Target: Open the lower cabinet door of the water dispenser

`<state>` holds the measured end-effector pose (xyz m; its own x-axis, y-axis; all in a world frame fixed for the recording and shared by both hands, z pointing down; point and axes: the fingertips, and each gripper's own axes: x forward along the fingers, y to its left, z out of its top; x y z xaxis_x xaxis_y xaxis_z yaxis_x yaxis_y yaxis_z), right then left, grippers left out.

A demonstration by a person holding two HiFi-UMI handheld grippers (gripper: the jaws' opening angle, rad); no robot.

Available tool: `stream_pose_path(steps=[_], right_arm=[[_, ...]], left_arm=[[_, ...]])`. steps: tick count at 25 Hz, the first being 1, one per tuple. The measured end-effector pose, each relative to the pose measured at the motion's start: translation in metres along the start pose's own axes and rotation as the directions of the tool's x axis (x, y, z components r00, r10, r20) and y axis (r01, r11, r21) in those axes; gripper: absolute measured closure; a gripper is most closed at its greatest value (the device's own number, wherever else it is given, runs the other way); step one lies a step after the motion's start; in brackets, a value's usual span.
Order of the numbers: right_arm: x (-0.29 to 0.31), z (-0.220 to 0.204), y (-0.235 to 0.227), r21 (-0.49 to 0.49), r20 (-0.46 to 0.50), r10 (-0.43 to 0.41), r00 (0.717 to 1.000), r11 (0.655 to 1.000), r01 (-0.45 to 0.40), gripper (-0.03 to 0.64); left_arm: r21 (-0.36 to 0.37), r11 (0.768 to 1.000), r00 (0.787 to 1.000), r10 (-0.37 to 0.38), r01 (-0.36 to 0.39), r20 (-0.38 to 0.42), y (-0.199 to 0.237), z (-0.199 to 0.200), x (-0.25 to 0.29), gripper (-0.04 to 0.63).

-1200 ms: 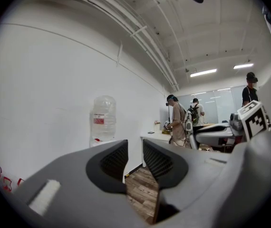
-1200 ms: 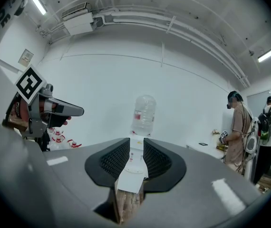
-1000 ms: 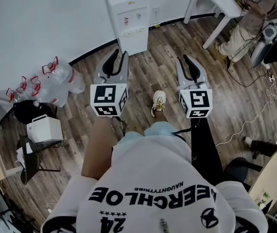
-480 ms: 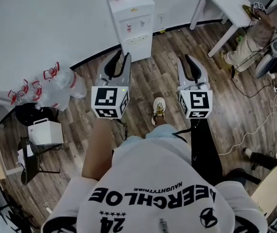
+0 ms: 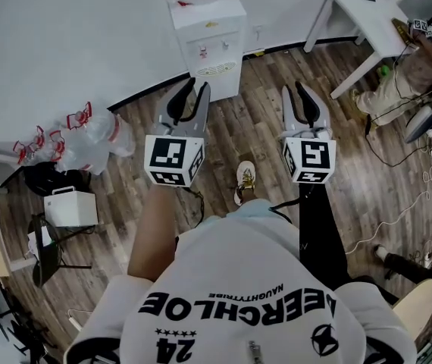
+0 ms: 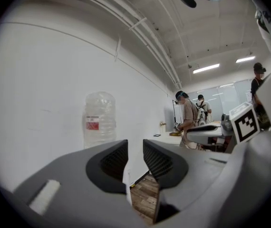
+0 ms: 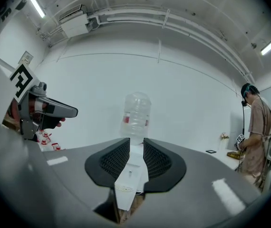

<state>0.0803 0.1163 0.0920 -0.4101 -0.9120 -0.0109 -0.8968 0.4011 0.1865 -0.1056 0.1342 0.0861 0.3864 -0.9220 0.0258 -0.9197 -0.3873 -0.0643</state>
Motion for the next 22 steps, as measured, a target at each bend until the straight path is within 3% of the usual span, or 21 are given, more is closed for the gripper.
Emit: stream_pose_path(steps=[22], right_arm=[[0.154,-0.033,-0.083,0.028,-0.050,0.075,0.996,0.997,-0.074,0.546]], left_arm=[[-0.004,0.999,0.997,0.044,-0.045,-0.059,0.038,-0.010,0.163,0.492]])
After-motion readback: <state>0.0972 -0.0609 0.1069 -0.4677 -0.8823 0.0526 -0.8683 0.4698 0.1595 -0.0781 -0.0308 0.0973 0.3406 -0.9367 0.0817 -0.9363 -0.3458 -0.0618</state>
